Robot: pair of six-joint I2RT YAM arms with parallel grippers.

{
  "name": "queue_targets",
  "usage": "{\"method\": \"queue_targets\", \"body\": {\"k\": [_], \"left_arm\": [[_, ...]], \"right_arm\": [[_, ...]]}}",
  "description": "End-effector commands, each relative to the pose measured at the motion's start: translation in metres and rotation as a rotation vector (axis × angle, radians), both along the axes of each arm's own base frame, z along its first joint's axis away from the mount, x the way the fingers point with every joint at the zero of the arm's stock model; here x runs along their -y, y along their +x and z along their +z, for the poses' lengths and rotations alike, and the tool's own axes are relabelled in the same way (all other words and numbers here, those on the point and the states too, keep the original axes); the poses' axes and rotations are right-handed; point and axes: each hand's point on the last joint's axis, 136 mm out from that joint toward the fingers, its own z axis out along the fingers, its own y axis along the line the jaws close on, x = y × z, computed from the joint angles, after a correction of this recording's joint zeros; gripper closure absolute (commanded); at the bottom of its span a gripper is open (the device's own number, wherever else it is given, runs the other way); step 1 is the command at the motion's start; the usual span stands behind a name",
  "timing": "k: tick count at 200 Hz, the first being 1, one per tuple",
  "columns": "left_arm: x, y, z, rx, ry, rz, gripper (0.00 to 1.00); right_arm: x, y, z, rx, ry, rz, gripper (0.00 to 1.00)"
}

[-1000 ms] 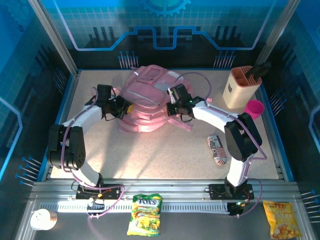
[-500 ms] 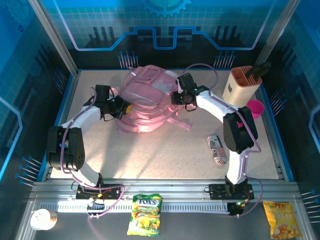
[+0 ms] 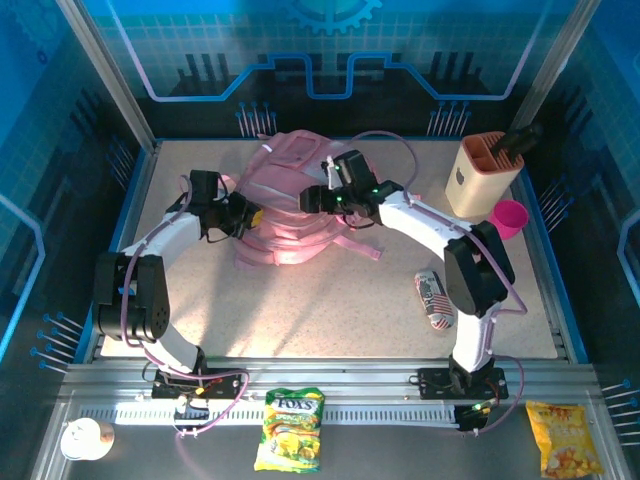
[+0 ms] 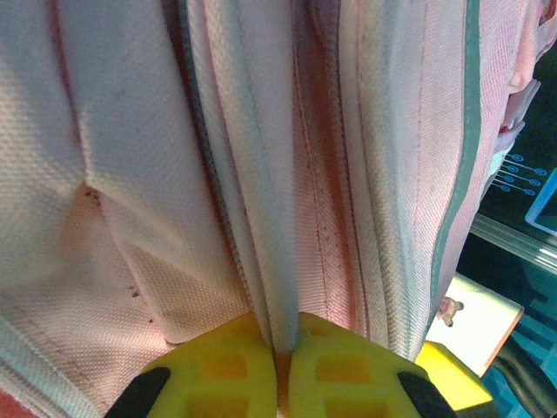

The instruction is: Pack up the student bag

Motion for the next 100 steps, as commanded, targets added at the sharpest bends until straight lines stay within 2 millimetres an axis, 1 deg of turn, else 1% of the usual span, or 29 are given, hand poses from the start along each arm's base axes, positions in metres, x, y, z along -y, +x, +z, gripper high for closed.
{"method": "queue_targets", "body": {"k": [1,21,44,68,100], "left_arm": [[0.011,-0.005,0.012,0.036,-0.042,-0.042,0.97],[0.012,-0.006,0.011,0.034,-0.049,-0.041,0.97],[0.013,-0.006,0.012,0.037,-0.053,-0.043,0.97],[0.014,-0.005,0.012,0.041,-0.056,-0.042,0.97],[0.014,-0.001,0.013,0.044,-0.058,-0.044,0.96]], "right_arm": [[0.004,0.024,-0.008,0.001,-0.013,-0.076,0.25],[0.003,0.032,-0.015,-0.016,-0.004,-0.073,0.23],[-0.006,0.027,-0.018,-0.044,0.020,-0.030,0.22],[-0.018,0.008,-0.019,-0.092,0.076,0.049,0.22],[-0.026,-0.024,-0.014,-0.144,0.142,0.124,0.22]]}}
